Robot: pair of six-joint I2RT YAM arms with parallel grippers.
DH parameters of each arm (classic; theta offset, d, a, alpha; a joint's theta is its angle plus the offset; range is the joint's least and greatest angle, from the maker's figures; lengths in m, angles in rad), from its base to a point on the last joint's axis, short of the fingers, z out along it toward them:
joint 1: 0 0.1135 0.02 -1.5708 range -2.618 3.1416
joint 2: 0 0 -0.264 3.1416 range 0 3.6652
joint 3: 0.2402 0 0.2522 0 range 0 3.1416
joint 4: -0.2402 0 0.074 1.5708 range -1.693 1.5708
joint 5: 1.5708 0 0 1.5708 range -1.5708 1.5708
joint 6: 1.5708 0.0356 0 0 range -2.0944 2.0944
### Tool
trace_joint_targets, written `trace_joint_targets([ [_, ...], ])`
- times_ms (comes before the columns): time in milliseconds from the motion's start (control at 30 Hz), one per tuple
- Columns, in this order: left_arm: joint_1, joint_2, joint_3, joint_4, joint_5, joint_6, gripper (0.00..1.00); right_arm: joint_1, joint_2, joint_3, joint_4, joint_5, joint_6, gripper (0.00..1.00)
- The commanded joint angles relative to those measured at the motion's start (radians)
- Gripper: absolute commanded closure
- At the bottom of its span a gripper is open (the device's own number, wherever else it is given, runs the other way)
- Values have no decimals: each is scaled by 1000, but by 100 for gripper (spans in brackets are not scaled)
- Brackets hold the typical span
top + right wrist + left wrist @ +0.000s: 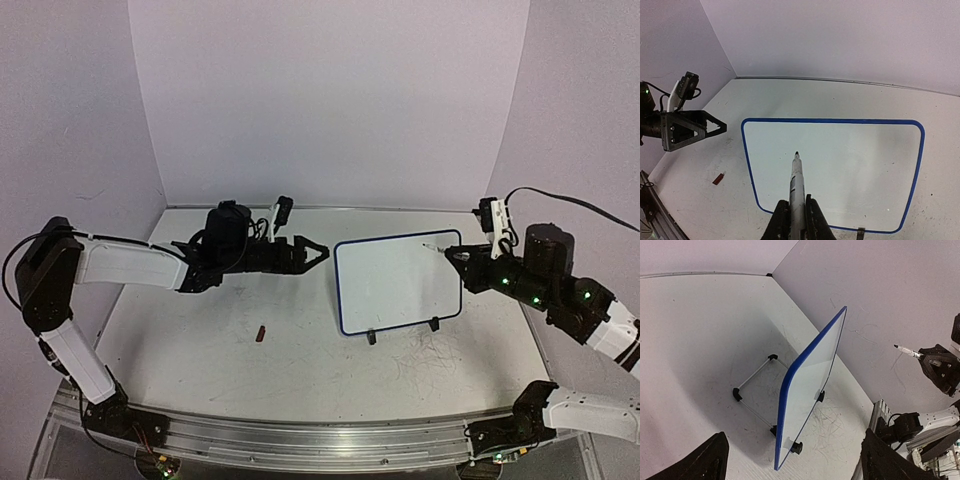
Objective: Write a sentence on the whiteboard
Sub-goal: Hold the whiteboard at the center of the board.
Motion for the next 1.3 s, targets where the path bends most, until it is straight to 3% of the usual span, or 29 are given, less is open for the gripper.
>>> trace_joint_targets([
  [0,22,10,68,-15,24,104,8,4,14,-5,53,21,6,100],
  [267,51,52,85,-18,45,102,15,32,11,11,75,43,-49,100],
  [433,50,66,84,-17,83,19,21,41,42,-19,195,-28,-79,100],
  [667,41,28,-9,-3,-42,-85,19,99,169,-5,357,-10,-138,100],
  [800,34,36,-37,71,-21,-110,20,160,264,-1,432,0,-155,100],
  [967,21,122,8,178,103,-122,25,241,346,22,462,19,-199,100],
  [1267,16,182,36,354,146,-127,39,272,329,-119,567,95,-193,100],
])
